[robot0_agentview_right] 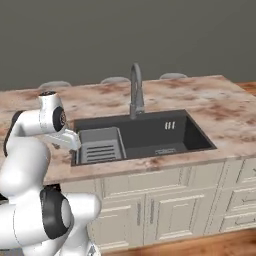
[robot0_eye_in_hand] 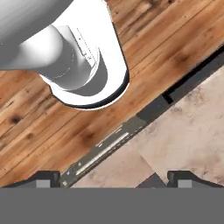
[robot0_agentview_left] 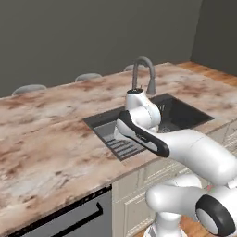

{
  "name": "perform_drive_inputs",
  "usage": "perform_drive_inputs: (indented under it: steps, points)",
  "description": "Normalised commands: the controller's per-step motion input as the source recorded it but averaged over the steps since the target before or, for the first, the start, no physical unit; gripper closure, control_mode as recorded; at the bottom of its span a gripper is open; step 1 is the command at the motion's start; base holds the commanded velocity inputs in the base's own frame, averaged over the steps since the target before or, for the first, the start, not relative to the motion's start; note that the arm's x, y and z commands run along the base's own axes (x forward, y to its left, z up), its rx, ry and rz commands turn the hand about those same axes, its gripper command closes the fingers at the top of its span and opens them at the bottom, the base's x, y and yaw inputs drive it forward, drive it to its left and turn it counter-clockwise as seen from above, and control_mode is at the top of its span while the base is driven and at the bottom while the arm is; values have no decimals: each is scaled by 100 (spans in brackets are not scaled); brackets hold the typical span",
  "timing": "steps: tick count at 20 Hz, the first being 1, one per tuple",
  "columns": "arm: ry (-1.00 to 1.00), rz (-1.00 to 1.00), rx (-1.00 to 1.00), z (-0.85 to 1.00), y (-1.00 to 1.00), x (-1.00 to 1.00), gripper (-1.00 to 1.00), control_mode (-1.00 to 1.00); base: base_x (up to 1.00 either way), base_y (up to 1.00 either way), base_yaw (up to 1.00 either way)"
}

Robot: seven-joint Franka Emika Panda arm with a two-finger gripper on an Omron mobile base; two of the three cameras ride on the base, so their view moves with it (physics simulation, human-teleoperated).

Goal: Retrieve the bottle and the shaker from the cabinet and place them next to the mixing bowl on the counter. Then add garlic from the fridge to the mixing bowl.

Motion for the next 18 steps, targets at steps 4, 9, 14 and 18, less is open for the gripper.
perform_drive_inputs:
  steps: [4, 9, 14, 18]
  points:
    - [0, 0, 0, 0, 0, 0, -100, 100, 0, -100, -68]
    - [0, 0, 0, 0, 0, 0, -100, 100, 0, -100, -68]
    - [0, 0, 0, 0, 0, 0, -100, 100, 0, -91, -70]
    - [0, 0, 0, 0, 0, 0, -100, 100, 0, -47, -77]
